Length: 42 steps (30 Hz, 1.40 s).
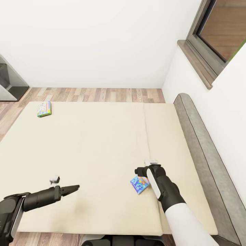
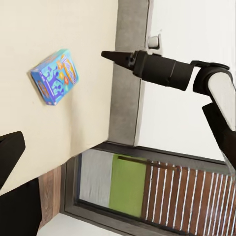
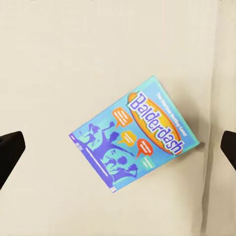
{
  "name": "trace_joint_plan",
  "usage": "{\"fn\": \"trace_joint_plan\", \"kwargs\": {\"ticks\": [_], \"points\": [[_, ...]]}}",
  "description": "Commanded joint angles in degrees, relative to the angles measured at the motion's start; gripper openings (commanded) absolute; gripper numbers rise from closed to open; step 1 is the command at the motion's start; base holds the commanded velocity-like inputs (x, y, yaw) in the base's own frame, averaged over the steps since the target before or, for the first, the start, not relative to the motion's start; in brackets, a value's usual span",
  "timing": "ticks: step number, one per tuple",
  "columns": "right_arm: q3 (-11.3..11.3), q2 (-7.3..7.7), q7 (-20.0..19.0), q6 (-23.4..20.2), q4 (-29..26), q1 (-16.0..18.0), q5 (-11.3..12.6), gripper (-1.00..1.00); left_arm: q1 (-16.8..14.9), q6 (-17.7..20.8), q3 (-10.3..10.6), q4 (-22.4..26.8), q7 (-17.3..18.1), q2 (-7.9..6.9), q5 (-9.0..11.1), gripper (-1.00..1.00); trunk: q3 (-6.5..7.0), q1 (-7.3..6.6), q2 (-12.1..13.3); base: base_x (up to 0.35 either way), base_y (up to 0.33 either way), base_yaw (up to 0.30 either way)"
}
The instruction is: Put all the toys in the child's room - the three board games (two on the bed and one on the table), the two jigsaw puzzles on the table, and the tennis ball on the table - inside the toy box on the table in the child's room.
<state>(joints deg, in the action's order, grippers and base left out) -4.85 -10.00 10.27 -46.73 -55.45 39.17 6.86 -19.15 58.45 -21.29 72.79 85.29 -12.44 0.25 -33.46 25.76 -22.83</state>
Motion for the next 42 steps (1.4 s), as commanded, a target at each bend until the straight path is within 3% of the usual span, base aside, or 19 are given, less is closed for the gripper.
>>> {"fn": "trace_joint_plan", "kwargs": {"ticks": [1,4,11,31,42], "points": [[-0.07,0.00,0.55,-0.19,-0.04,0.09,0.61,1.00,-1.93,0.93,0.08,-0.13,0.22,-0.11,-0.03,1.00,-0.08,0.02,-0.09,0.000,0.000,0.000],[-0.07,0.00,0.55,-0.16,0.03,0.17,0.63,1.00,-5.08,1.34,0.29,-0.37,0.27,-0.18,0.06,1.00,-0.08,0.02,-0.09,0.000,0.000,0.000],[-0.02,0.00,0.47,0.22,0.08,0.20,0.69,1.00,-6.96,1.27,0.43,-3.24,0.02,-0.22,-0.18,1.00,-0.08,0.02,-0.09,0.000,0.000,0.000],[0.10,0.00,0.11,2.20,0.00,0.21,2.06,1.00,-7.38,1.06,0.56,-4.24,-0.52,0.08,-0.53,1.00,-0.08,0.02,-0.09,0.000,0.000,0.000],[0.11,0.00,0.19,2.25,0.00,0.21,2.10,1.00,-7.39,1.04,0.63,-4.24,-0.64,0.23,-0.60,1.00,-0.87,0.02,-0.09,0.000,0.000,0.000]]}}
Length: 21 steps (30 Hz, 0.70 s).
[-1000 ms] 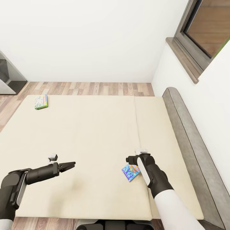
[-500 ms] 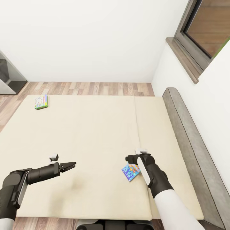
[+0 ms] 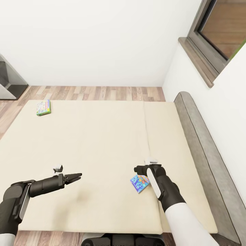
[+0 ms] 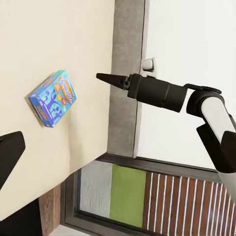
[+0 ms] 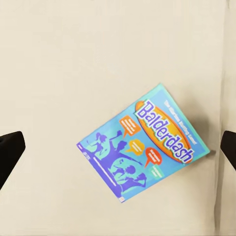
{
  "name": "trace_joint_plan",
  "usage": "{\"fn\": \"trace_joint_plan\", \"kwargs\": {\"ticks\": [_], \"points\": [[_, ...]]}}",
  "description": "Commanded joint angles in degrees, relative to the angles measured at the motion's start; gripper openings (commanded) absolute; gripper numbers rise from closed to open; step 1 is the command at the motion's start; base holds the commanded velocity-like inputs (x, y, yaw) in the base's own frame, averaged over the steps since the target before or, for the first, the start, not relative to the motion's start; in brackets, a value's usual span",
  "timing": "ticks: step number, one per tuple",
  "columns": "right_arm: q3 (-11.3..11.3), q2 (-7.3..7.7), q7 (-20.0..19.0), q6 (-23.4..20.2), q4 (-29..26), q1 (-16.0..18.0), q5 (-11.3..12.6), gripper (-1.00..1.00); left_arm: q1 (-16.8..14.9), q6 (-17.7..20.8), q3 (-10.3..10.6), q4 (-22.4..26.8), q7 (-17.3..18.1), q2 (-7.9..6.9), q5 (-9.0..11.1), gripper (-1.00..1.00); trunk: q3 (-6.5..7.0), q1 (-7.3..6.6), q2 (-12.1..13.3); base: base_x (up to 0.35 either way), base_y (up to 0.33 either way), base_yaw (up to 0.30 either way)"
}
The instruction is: Put all the toys in the child's room - the three board games (two on the bed and one on the table), the two jigsaw puzzles on the table, and the tennis ball on the table - inside the toy box on the table in the child's room.
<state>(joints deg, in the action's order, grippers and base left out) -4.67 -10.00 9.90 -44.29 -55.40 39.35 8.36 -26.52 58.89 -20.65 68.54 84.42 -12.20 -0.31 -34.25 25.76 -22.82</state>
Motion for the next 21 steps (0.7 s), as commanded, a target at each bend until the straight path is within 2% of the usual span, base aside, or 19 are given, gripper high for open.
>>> {"fn": "trace_joint_plan", "kwargs": {"ticks": [1,21], "points": [[-0.07,0.00,0.55,-0.18,-0.06,0.03,0.60,1.00,-0.02,0.59,-0.01,0.02,0.23,-0.01,-0.04,1.00,-0.17,0.03,-0.09,0.000,0.000,0.000],[-0.07,0.00,0.56,-0.18,-0.01,-0.01,0.61,1.00,0.00,0.53,-0.01,0.02,0.16,0.07,-0.04,1.00,-2.03,0.03,-0.09,0.000,0.000,0.000]]}}
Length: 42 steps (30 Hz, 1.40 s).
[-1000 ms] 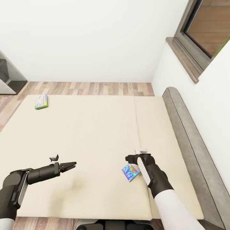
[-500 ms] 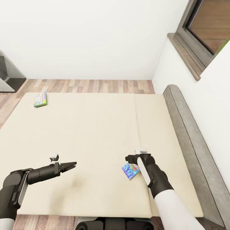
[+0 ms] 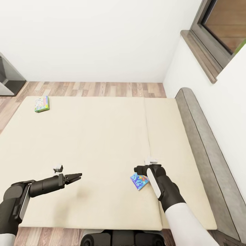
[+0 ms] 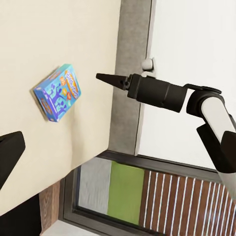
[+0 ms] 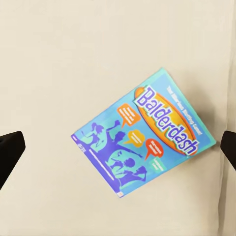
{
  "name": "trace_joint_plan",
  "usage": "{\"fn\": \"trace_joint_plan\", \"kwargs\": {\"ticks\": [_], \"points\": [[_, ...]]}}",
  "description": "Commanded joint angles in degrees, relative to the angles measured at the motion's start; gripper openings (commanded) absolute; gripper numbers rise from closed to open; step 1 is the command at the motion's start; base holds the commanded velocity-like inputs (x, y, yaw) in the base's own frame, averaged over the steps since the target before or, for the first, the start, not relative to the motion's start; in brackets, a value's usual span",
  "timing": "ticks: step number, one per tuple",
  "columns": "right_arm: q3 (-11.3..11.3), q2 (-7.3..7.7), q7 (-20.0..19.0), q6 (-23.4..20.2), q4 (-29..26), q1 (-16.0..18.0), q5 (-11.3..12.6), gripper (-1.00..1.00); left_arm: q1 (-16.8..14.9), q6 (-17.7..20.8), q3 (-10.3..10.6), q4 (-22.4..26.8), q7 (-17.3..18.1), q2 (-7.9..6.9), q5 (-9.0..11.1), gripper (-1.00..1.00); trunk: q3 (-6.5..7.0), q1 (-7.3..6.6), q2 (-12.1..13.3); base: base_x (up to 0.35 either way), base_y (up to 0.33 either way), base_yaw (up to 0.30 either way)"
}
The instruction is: Put all the toys in the child's room - the three board games (two on the bed and one on the table), the two jigsaw puzzles on the table, and the tennis ball on the table - inside the toy box on the table in the child's room.
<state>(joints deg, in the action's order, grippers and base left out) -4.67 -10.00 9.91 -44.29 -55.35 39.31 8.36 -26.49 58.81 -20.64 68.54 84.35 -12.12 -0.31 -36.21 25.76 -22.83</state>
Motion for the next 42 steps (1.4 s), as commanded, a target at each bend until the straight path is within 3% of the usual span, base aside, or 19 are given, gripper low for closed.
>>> {"fn": "trace_joint_plan", "kwargs": {"ticks": [1,14,35,42], "points": [[-0.07,0.00,0.55,-0.18,-0.08,0.02,0.60,1.00,-0.03,0.60,-0.01,0.02,0.22,-0.01,-0.04,1.00,-0.17,0.03,-0.09,0.000,0.000,0.000],[-0.17,0.00,0.52,-0.02,-0.31,0.02,0.52,1.00,-0.03,0.60,-0.01,-0.02,0.15,0.09,-0.04,1.00,-1.38,0.03,-0.09,0.000,0.000,0.000],[-0.34,0.00,0.46,0.19,-0.45,0.04,0.51,1.00,-0.02,0.32,0.14,-0.05,-0.09,1.76,-0.04,1.00,-3.34,0.03,-0.09,0.000,0.000,0.000],[-0.34,0.00,0.46,0.54,-0.51,0.00,0.45,1.00,-0.02,0.03,1.42,-0.06,-0.14,2.17,-0.04,1.00,-4.00,0.03,-0.09,0.000,0.000,0.000]]}}
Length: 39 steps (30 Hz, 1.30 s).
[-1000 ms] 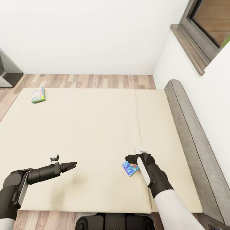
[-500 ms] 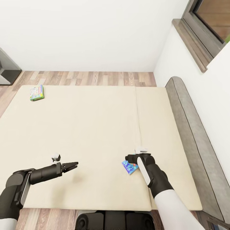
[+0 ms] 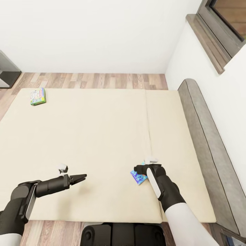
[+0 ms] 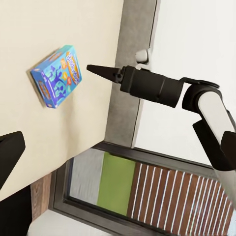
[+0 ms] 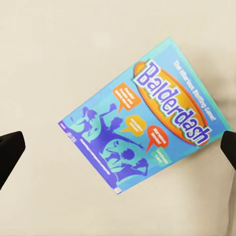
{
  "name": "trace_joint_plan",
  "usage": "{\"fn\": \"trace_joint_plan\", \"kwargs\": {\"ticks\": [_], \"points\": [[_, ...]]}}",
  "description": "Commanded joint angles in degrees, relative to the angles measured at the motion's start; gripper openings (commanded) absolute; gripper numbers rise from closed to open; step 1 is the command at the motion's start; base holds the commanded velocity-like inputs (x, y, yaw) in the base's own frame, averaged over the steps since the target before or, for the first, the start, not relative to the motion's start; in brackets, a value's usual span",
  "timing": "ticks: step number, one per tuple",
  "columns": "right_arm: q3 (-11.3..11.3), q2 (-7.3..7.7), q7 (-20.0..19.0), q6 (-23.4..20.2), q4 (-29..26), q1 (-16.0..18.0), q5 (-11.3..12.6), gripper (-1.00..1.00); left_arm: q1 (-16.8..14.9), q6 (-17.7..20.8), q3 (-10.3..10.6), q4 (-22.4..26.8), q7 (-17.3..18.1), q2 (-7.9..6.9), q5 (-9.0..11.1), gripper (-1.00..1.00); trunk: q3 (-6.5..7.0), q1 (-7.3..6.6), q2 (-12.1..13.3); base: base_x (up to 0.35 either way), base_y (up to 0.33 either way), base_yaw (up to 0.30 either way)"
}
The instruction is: Put all the toys in the child's room - the three board games (two on the bed and one on the table), the two jigsaw puzzles on the table, and the tennis ball on the table - inside the toy box on the table in the child's room.
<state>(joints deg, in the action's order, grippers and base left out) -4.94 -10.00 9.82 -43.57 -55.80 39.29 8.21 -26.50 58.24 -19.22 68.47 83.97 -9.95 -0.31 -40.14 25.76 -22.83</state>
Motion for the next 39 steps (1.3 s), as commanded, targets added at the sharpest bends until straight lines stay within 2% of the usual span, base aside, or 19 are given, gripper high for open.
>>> {"fn": "trace_joint_plan", "kwargs": {"ticks": [1,7,17,39], "points": [[-0.07,0.00,0.55,-0.18,-0.09,0.02,0.60,1.00,-0.01,0.59,0.25,0.01,0.23,0.03,-0.04,1.00,-0.16,0.03,-0.09,0.000,0.000,0.000],[-0.22,0.00,0.55,-0.22,-1.38,0.00,0.58,1.00,0.01,0.55,0.59,0.00,0.23,0.09,-0.01,1.00,-0.72,0.03,-0.09,0.000,0.000,0.000],[-0.35,0.00,0.53,-0.98,-9.60,-1.15,0.62,1.00,-0.02,0.48,0.69,-0.08,-0.14,0.10,0.02,1.00,-1.66,0.03,-0.09,0.000,0.000,0.000],[-0.35,0.00,0.70,-1.03,-10.65,-1.41,0.50,1.00,0.00,0.47,0.67,-0.18,-0.30,0.11,0.05,1.00,-3.71,0.03,-0.09,0.000,0.000,0.000]]}}
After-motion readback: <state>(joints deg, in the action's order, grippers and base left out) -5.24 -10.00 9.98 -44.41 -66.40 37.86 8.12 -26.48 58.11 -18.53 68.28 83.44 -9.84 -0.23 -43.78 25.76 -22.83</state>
